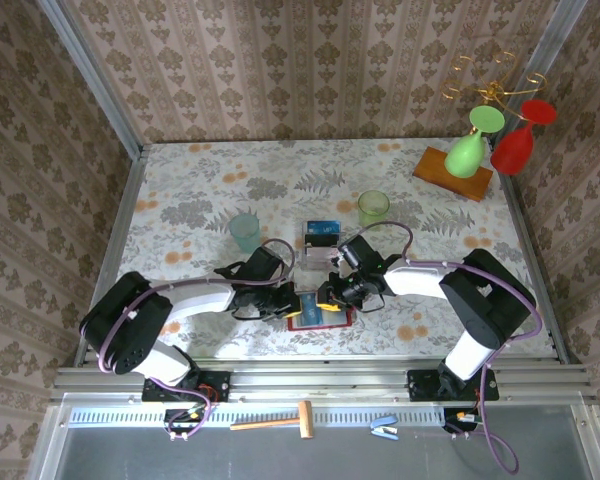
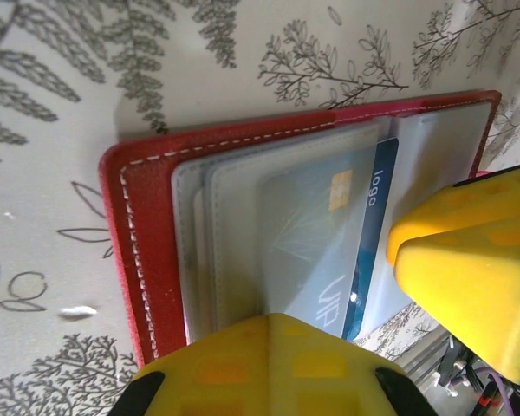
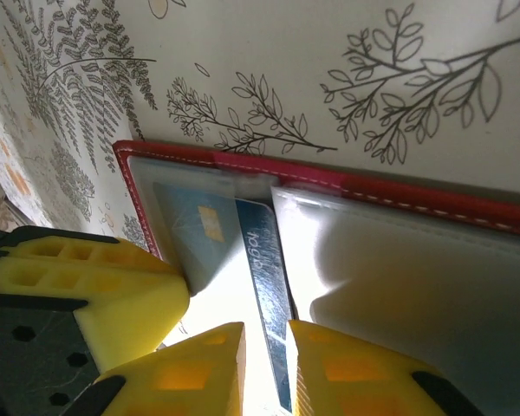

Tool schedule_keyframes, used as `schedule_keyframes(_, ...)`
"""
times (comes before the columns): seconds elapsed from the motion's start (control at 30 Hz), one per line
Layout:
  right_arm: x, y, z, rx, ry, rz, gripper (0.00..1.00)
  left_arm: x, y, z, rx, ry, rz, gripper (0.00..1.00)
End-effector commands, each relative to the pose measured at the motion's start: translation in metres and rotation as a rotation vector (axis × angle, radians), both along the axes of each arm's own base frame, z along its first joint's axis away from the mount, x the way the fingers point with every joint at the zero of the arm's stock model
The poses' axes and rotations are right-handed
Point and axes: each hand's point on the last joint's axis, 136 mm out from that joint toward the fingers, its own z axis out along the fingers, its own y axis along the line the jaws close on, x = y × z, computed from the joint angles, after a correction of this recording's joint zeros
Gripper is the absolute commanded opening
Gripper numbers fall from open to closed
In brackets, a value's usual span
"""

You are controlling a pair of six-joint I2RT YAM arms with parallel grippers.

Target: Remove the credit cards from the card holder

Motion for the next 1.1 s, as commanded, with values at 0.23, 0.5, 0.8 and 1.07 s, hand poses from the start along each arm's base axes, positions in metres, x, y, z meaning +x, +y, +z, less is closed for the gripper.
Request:
schedule_keyframes(0.23,-0.009,-0.002,-0.015,0.011,0.054,0.011,0.22,-0.011,0.013,-0.017,0.064,0.037,-0.012,0.03)
schedule_keyframes(0.5,-0.011,0.000,-0.018,0.024,0.067,0.013,0.22,-0.011,0.012,-0.016,0.067,0.041,-0.014,0.03)
schedule_keyframes(0.8,-0.010,0.007,-0.011,0.081,0.066,0.022,0.22,-0.012,0.013,-0.017,0.071,0.042,-0.016,0.03)
schedule_keyframes(1.07,-0.009,0.013,-0.003,0.132,0.062,0.020,0.20,-0.012,0.013,-0.017,0.069,0.043,-0.015,0.03)
